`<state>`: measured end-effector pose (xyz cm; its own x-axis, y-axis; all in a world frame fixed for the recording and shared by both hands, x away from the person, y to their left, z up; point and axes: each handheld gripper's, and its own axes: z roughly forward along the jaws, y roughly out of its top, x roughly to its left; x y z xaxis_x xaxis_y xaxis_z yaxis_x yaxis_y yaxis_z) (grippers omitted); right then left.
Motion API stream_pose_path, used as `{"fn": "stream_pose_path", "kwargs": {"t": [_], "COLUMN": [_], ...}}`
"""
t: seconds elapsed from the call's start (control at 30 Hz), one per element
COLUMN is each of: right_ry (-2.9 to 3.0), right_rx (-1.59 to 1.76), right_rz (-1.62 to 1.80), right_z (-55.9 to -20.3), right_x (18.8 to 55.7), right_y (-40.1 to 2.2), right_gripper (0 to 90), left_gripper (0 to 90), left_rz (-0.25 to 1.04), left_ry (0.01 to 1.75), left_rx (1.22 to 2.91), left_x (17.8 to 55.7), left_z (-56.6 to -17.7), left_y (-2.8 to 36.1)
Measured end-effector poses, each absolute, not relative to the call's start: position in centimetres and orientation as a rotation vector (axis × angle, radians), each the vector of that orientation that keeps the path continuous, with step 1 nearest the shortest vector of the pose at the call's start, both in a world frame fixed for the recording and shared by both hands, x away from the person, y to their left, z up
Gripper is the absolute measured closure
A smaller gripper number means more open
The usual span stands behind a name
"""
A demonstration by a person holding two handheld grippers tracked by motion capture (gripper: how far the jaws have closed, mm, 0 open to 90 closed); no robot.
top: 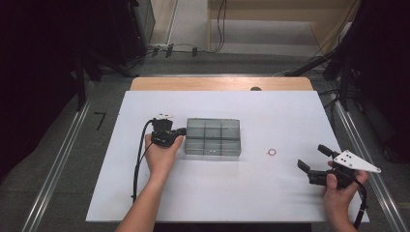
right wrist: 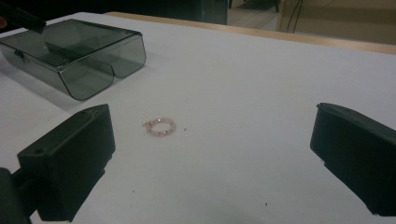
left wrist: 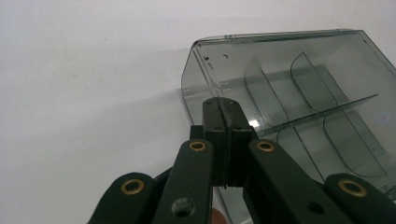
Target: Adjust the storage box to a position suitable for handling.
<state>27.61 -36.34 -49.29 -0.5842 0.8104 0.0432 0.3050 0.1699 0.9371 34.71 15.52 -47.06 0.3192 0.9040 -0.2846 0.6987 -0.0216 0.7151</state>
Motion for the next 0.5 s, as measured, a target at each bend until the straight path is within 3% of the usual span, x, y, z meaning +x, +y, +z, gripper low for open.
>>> {"fn": "stream_pose_path", "kwargs": {"t": [0.5], "right_ry": [1.977], "right_rx": [1.051], "right_rz": [1.411], "right_z": [-49.3], "right_x": [27.6], "right_y": [-36.4], "right_gripper": [0.0], "left_gripper": [90.0], "left_rz": [0.307], "left_ry": [1.423], "left_rx": [1.778], "left_x": [34.7], "left_z": [-47.1], "left_y": [14.4]}}
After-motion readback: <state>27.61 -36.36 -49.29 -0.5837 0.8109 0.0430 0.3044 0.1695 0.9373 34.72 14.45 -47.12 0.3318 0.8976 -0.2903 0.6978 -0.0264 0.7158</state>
